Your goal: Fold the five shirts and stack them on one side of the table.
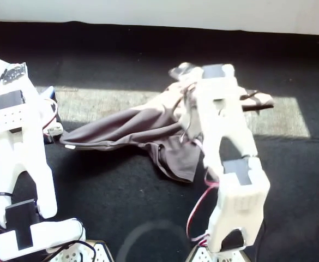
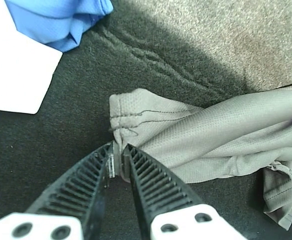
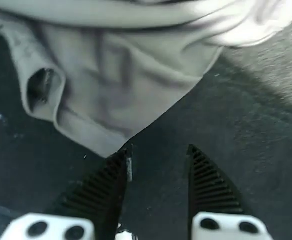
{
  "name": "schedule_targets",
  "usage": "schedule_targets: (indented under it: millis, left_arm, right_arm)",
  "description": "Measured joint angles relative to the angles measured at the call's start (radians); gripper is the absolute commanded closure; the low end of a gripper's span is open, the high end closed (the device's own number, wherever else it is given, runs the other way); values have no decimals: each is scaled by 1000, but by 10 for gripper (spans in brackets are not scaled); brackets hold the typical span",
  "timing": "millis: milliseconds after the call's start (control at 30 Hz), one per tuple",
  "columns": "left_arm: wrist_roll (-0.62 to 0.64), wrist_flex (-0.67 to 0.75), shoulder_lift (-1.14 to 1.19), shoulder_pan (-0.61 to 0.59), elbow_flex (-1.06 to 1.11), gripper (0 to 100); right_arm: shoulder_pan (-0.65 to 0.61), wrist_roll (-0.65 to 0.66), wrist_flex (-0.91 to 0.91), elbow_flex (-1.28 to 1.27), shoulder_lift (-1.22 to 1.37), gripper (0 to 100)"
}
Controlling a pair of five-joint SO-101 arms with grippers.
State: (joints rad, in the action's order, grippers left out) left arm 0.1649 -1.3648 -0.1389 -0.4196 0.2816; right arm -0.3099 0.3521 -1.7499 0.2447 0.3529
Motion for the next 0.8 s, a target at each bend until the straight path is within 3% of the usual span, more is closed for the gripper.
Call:
schedule_targets:
  millis: [200,367,800]
  left_arm:
    - [0,0,0,0,0,991]
    - [0,0,0,0,0,991]
    - [0,0,0,0,0,991]
  right_arm:
    - [-58,-2,221,-416,-233,839]
    - [-100,-6,428,-663,-273,836]
    - [-101,-6,506,-707,-167,835]
